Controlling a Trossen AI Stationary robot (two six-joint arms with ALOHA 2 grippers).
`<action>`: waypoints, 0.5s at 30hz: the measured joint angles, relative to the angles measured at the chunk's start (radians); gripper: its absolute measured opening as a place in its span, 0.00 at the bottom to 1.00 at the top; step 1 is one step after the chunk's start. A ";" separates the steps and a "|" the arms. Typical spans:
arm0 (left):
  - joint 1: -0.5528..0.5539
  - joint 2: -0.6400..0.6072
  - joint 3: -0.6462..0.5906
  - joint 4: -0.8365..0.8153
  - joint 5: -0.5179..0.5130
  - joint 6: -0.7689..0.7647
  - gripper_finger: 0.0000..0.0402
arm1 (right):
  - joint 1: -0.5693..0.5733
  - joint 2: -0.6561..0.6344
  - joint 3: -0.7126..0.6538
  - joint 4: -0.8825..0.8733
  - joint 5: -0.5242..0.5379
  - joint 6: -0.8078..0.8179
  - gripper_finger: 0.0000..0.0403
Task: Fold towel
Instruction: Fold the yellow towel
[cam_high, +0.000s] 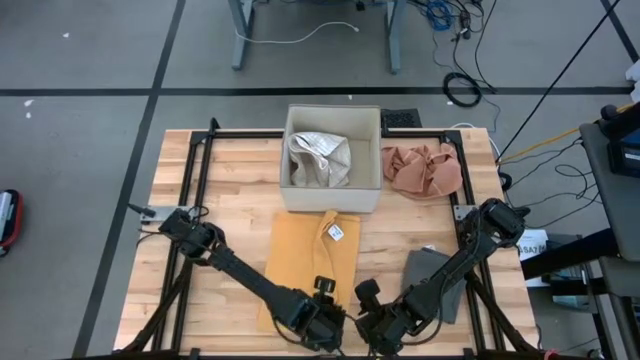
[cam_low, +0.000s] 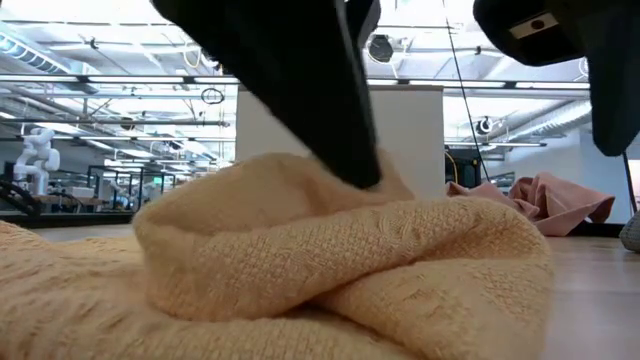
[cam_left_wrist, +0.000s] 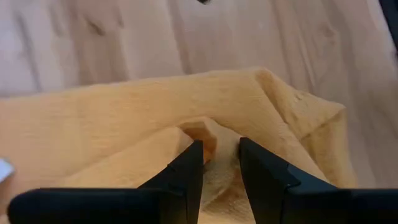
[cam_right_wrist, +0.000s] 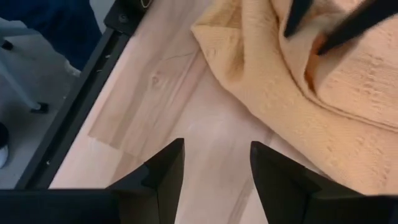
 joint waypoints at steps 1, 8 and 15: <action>0.006 0.000 0.000 -0.007 0.033 0.000 0.27 | 0.003 0.000 0.000 0.000 0.006 0.002 0.42; 0.039 0.000 0.000 -0.109 0.165 -0.057 0.27 | 0.009 0.000 0.000 0.002 0.006 0.001 0.42; 0.017 0.000 0.064 -0.156 0.104 -0.027 0.11 | 0.007 0.000 0.000 0.097 0.004 -0.067 0.42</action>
